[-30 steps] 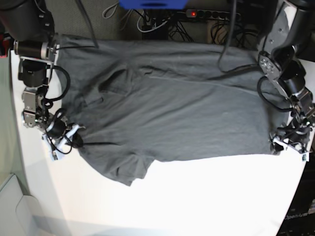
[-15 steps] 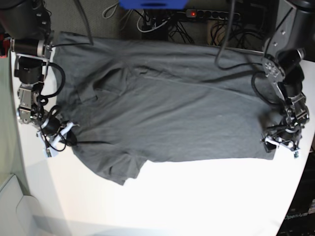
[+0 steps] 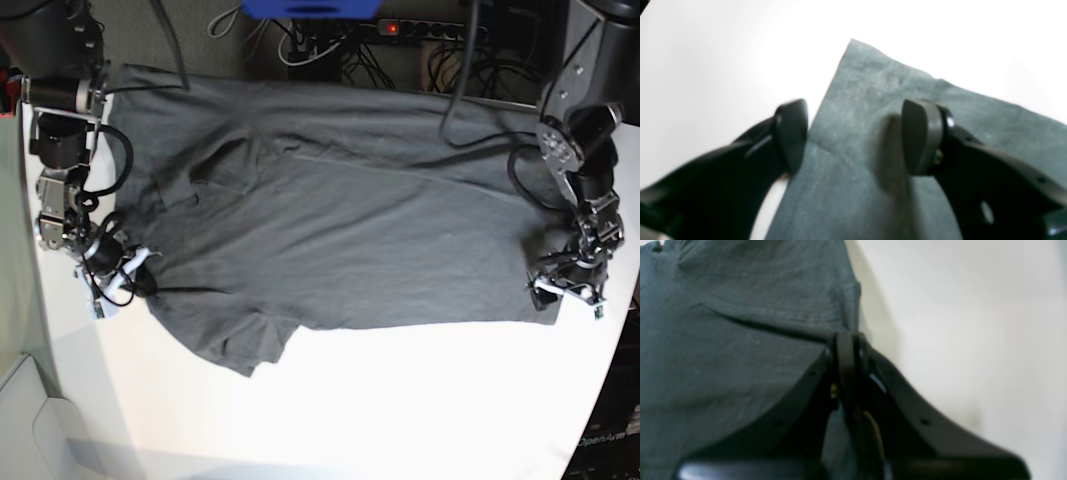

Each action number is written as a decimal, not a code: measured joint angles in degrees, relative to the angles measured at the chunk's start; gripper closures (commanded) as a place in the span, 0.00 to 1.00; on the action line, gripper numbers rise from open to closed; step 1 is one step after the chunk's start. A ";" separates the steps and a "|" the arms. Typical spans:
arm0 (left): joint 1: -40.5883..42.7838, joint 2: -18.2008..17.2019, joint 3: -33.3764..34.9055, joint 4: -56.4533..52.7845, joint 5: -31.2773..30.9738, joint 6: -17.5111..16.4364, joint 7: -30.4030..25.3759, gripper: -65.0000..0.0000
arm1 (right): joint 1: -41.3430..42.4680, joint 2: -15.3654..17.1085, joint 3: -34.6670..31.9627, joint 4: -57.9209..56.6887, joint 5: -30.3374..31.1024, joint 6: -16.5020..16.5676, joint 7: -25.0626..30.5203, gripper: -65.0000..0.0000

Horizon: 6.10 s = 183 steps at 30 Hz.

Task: Layout the t-shirt on the table in an organized manner, then fold the t-shirt properly
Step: 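Grasp the hem-end corners of the shirt with both grippers, then lift the hem end with both grippers and fold it toward the collar, then lower the folded hem and open both grippers, then move the right gripper to the hanging sleeve and grasp it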

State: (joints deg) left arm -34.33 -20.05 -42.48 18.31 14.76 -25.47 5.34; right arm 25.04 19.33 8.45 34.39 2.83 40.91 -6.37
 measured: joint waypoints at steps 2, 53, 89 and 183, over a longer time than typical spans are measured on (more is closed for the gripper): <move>0.00 0.04 0.00 -0.17 0.00 0.00 -0.31 0.36 | 0.00 0.00 0.00 0.00 0.00 0.00 0.00 1.00; 14.75 4.48 3.63 37.68 -20.90 1.70 30.03 0.99 | -20.92 -7.23 9.27 51.95 -3.89 -0.63 -22.12 1.00; 26.36 3.89 3.58 55.21 -25.31 1.73 39.95 0.99 | -43.67 -8.92 9.29 72.87 -3.72 -0.63 -22.12 1.00; 38.97 -1.07 3.58 57.77 -25.53 -5.57 49.96 0.22 | -24.00 -9.57 -1.60 68.30 -2.91 -0.57 -48.83 0.56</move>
State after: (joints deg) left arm 4.64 -21.12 -38.89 76.07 -10.76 -31.05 55.31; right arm 1.04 9.76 6.85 102.69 -0.08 40.34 -55.20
